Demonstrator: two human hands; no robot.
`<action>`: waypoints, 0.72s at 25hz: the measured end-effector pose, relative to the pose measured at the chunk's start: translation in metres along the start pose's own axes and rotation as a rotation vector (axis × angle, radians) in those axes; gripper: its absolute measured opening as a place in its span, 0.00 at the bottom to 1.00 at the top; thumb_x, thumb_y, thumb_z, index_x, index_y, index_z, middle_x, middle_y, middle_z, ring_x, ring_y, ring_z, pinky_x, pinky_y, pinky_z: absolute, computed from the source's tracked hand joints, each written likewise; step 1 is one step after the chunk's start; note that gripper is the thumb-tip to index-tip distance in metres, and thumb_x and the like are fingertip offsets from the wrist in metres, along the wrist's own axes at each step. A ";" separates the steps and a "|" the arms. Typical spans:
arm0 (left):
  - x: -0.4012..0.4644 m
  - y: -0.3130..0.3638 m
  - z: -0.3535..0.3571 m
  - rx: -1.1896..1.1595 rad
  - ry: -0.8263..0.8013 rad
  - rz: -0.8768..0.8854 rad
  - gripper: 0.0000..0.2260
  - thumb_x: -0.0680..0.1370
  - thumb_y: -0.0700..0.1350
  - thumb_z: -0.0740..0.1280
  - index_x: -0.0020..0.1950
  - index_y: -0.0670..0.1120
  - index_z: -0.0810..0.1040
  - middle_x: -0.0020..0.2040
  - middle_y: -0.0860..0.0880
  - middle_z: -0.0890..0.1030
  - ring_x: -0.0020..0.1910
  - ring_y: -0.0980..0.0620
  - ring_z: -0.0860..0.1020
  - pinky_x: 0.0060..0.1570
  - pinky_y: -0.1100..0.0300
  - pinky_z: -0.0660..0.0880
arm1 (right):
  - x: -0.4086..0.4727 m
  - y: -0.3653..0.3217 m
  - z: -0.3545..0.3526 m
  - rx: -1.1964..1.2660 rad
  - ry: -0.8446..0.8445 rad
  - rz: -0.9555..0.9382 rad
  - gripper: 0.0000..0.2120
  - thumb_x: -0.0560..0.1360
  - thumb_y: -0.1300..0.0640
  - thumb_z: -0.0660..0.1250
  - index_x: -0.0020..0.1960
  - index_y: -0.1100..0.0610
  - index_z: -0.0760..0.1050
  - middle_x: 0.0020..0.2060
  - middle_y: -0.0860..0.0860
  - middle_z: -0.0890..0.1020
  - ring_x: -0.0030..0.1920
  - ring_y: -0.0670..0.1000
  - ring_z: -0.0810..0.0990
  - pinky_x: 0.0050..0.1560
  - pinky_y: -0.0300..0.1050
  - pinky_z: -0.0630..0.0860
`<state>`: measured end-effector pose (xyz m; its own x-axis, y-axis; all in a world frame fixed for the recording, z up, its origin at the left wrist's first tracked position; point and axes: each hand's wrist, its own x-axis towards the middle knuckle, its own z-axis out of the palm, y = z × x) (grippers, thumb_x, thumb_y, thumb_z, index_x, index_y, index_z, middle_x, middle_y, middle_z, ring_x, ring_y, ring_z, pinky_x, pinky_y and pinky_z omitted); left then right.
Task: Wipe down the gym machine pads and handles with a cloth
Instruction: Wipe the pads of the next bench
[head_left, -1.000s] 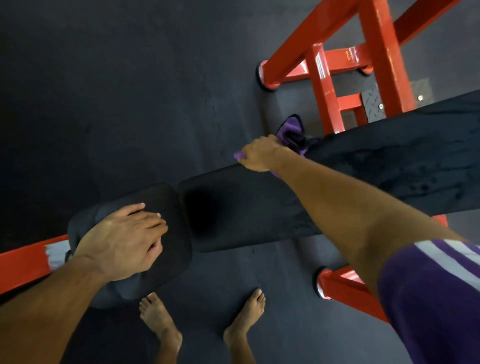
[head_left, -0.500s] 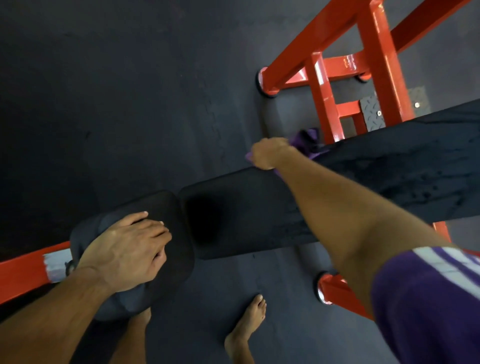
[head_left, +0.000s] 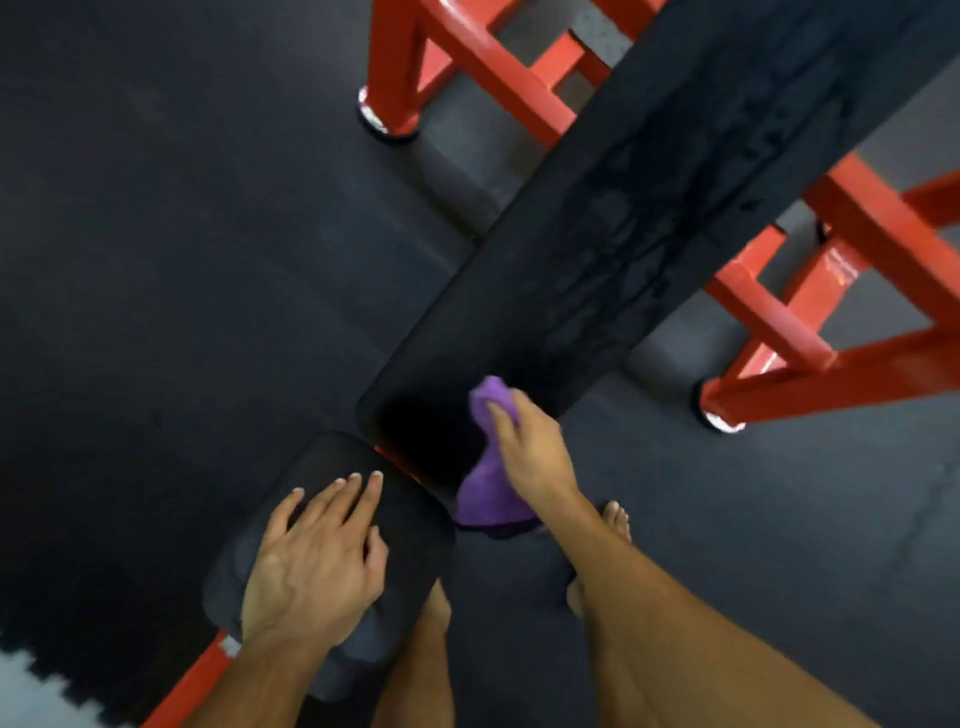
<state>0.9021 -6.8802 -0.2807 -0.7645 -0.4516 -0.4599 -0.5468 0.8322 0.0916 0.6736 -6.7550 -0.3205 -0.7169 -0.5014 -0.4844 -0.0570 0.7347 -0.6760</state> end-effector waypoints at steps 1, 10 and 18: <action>0.001 -0.001 0.002 0.052 -0.029 0.017 0.28 0.78 0.54 0.54 0.74 0.46 0.76 0.70 0.46 0.79 0.70 0.49 0.77 0.72 0.40 0.66 | -0.020 0.018 -0.010 0.154 0.154 0.218 0.12 0.84 0.48 0.58 0.57 0.52 0.77 0.50 0.47 0.80 0.54 0.51 0.79 0.56 0.47 0.73; 0.156 0.062 0.003 -0.020 0.233 0.244 0.34 0.84 0.57 0.55 0.85 0.48 0.45 0.85 0.47 0.42 0.84 0.48 0.46 0.80 0.37 0.52 | 0.054 0.077 -0.018 0.876 0.506 0.639 0.18 0.83 0.41 0.55 0.69 0.43 0.73 0.67 0.48 0.78 0.67 0.52 0.76 0.72 0.53 0.70; 0.304 0.191 -0.063 0.055 0.602 0.622 0.32 0.85 0.53 0.59 0.84 0.42 0.51 0.83 0.39 0.55 0.83 0.43 0.53 0.80 0.38 0.46 | 0.122 0.028 -0.135 0.800 0.893 0.508 0.21 0.86 0.51 0.54 0.76 0.57 0.68 0.73 0.56 0.72 0.73 0.56 0.69 0.66 0.40 0.63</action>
<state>0.5440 -6.8785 -0.3476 -0.9784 0.0098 0.2064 0.0356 0.9919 0.1216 0.4903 -6.7337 -0.3235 -0.7654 0.4536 -0.4566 0.5608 0.1219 -0.8190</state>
